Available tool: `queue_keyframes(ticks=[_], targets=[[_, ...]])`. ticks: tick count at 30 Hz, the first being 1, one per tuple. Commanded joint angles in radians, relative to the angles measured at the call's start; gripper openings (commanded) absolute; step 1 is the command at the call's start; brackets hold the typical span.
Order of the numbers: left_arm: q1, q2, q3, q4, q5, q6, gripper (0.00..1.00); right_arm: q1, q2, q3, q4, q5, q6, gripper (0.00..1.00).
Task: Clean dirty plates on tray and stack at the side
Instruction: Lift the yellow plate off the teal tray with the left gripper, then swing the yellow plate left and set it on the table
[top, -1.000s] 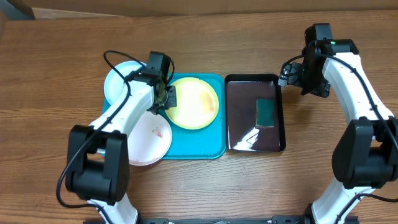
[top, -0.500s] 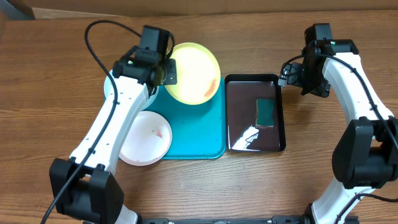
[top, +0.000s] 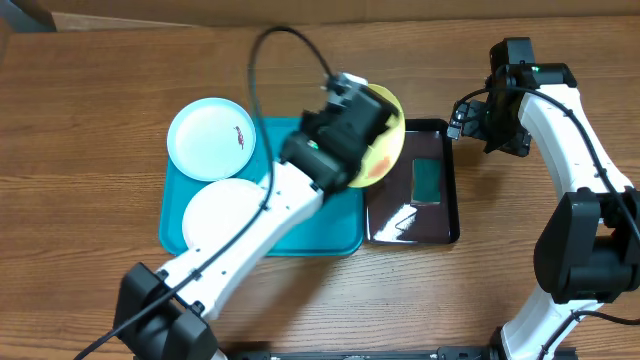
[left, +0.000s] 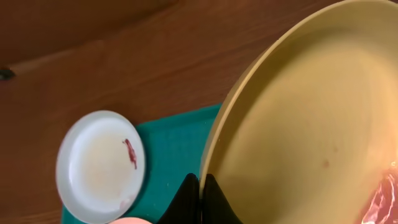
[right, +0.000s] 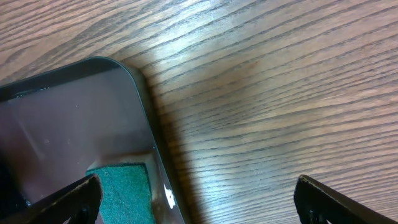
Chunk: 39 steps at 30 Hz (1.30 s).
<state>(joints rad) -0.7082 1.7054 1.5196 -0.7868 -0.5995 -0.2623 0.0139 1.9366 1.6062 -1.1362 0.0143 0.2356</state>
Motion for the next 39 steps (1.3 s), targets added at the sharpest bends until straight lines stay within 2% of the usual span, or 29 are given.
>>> queue_keyframes(ticks=[1,6,8,21,31,33,36,39], targets=[[-0.092,-0.02,0.024,0.005,-0.258,0.024,0.04,0.002,-0.012,0.014,0.006,0.0,0.006,1.0],[-0.223,-0.02,0.024,0.006,-0.488,0.031,0.04,0.002,-0.012,0.014,0.006,0.0,0.006,1.0],[-0.257,-0.02,0.024,0.006,-0.536,0.032,0.04,0.002,-0.012,0.014,0.006,0.0,0.006,1.0],[-0.36,-0.02,0.024,0.024,-0.72,0.049,0.04,0.002,-0.012,0.014,0.006,0.0,0.006,1.0],[-0.361,-0.02,0.024,0.096,-0.699,0.045,0.04,0.002,-0.012,0.014,0.006,0.0,0.006,1.0],[-0.357,-0.02,0.023,0.093,-0.639,0.045,0.04,0.002,-0.012,0.014,0.006,0.0,0.006,1.0],[-0.338,-0.019,0.019,0.073,-0.473,0.035,0.04,0.002,-0.012,0.014,0.006,0.0,0.006,1.0],[-0.297,-0.018,0.015,0.035,-0.309,-0.05,0.04,0.002,-0.012,0.014,0.006,0.0,0.006,1.0]])
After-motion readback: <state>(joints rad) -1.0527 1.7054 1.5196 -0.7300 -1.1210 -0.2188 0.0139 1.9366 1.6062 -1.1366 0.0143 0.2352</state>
